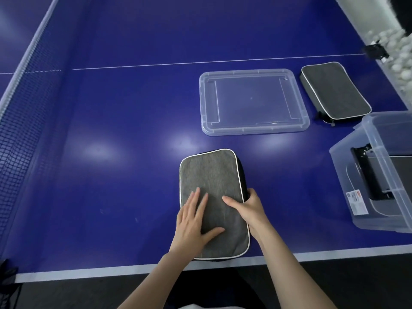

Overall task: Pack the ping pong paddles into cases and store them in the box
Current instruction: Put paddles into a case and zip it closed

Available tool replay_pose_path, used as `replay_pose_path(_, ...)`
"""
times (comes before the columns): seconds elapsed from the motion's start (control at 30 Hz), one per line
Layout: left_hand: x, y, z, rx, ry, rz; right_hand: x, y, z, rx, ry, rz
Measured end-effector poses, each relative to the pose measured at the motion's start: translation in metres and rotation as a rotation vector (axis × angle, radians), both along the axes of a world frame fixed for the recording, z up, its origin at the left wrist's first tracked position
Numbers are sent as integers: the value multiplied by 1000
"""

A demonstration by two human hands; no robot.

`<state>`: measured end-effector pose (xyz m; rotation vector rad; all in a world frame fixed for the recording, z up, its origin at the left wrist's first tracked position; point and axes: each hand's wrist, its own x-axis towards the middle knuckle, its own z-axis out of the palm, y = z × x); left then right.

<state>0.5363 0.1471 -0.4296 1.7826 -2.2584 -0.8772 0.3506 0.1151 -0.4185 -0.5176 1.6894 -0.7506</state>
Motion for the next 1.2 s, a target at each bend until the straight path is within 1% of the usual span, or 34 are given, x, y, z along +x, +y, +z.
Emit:
replay_pose_path(0.07,4,-7,9,45,188,298,1,-1,6,-21,-58,-50)
replay_pose_path(0.1,7,-14,14,108,287,458,1,-1,9,-30,-91,-72)
replay_pose_path(0.13,9,-22,20,205,396,582,1,-1,13,-37,-128,-90)
replay_pose_path(0.17,13,-30,26,319,510,657,0,-1,18,-46,-166,-101)
replay_pose_path(0.23,20,-45,40,503,705,691,-2,-1,27,-72,-219,-98)
replay_pose_path(0.27,23,-51,47,557,779,685,-3,-1,31,-89,-235,-87)
replay_pose_path(0.37,28,-63,64,610,928,670,-5,-3,43,-139,-277,-59)
replay_pose_path(0.5,30,-74,80,561,961,632,-4,-6,56,-191,-307,-41)
replay_pose_path(0.6,36,-78,89,564,957,613,0,-7,62,-202,-317,-37)
replay_pose_path(0.77,48,-80,96,535,943,642,14,-10,69,-190,-313,-12)
replay_pose_path(0.9,58,-81,101,397,876,662,28,-14,72,-145,-316,8)
replay_pose_path(1.07,73,-80,108,268,852,663,40,-20,78,-126,-297,81)
replay_pose_path(1.17,82,-81,113,182,838,665,43,-31,85,-165,-266,115)
replay_pose_path(1.2,85,-82,116,152,826,666,45,-36,88,-197,-212,93)
